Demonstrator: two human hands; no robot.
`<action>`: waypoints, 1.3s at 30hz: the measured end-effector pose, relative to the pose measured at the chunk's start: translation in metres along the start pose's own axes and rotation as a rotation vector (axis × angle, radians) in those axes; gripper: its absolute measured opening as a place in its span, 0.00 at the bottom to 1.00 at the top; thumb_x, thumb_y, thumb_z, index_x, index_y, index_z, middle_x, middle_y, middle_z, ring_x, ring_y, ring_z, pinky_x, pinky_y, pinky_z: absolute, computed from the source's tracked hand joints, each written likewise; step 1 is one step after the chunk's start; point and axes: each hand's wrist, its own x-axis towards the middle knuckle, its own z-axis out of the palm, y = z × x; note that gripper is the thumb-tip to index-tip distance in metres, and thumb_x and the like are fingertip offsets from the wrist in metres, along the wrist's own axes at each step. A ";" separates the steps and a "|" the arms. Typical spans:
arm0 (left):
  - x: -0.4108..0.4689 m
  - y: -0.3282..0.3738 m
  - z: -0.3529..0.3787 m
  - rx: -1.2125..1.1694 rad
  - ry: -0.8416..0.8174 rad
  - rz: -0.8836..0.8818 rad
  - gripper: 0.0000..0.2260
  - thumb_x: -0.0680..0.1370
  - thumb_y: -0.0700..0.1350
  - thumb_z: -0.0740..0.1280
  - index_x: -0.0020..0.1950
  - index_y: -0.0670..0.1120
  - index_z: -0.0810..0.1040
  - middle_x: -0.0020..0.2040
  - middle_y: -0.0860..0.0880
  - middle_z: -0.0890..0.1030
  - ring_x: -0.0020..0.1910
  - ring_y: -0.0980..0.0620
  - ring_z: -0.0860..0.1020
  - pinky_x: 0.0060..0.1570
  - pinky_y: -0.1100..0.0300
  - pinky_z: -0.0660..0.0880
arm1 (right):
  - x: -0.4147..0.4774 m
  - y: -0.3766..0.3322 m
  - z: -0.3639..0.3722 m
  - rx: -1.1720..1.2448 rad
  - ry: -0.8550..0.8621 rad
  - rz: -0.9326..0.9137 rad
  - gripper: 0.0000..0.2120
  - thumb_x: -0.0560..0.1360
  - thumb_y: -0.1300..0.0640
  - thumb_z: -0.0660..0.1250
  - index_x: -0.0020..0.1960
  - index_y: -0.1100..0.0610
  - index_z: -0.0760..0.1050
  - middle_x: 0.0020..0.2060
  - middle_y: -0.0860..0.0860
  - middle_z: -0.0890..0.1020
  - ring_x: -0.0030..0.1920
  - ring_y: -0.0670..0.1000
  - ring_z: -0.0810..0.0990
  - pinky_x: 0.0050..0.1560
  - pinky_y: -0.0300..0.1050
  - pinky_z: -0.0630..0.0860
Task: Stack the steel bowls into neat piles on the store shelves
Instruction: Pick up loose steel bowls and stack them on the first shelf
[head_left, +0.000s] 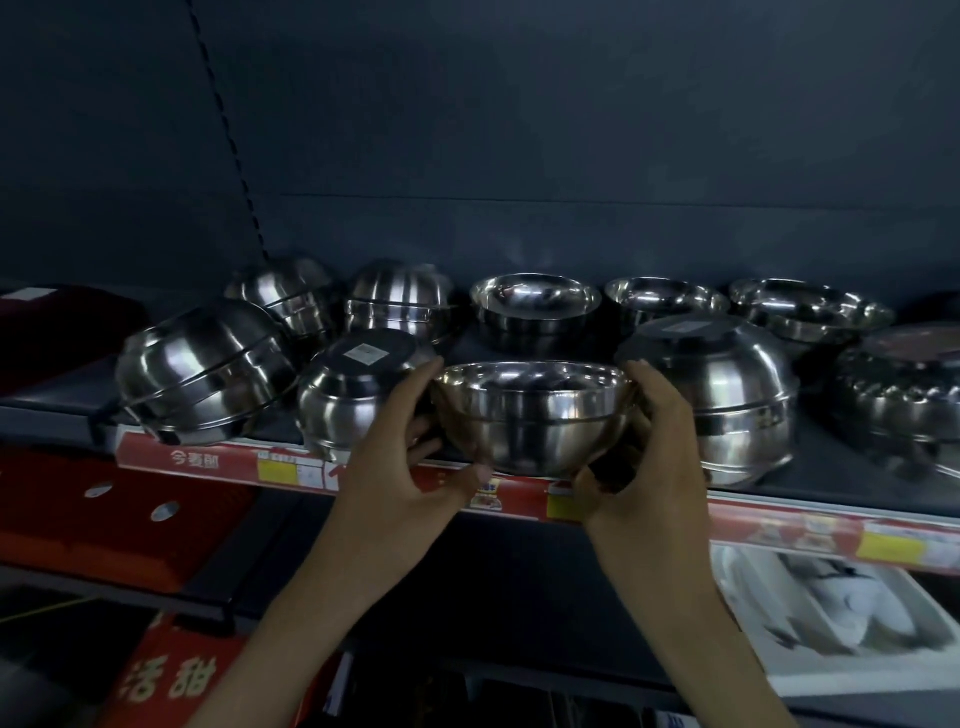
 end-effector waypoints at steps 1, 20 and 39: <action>-0.001 0.000 0.000 0.008 0.002 0.005 0.40 0.70 0.42 0.78 0.73 0.68 0.62 0.60 0.65 0.78 0.60 0.68 0.76 0.62 0.62 0.74 | -0.002 -0.001 0.000 -0.010 -0.003 -0.002 0.49 0.64 0.75 0.71 0.73 0.39 0.59 0.70 0.47 0.69 0.71 0.51 0.70 0.66 0.56 0.74; -0.004 0.022 -0.009 -0.018 -0.004 -0.038 0.22 0.68 0.55 0.74 0.56 0.72 0.70 0.52 0.78 0.76 0.53 0.75 0.75 0.46 0.75 0.71 | 0.005 -0.026 -0.033 0.184 -0.188 0.201 0.38 0.66 0.57 0.78 0.64 0.34 0.61 0.54 0.27 0.75 0.53 0.24 0.73 0.48 0.21 0.71; 0.050 0.079 -0.031 -0.018 -0.035 0.036 0.11 0.71 0.47 0.75 0.53 0.54 0.83 0.46 0.57 0.86 0.47 0.59 0.83 0.48 0.65 0.75 | 0.077 -0.075 -0.047 0.010 -0.241 0.080 0.11 0.67 0.50 0.76 0.45 0.39 0.78 0.43 0.33 0.83 0.45 0.34 0.80 0.41 0.26 0.73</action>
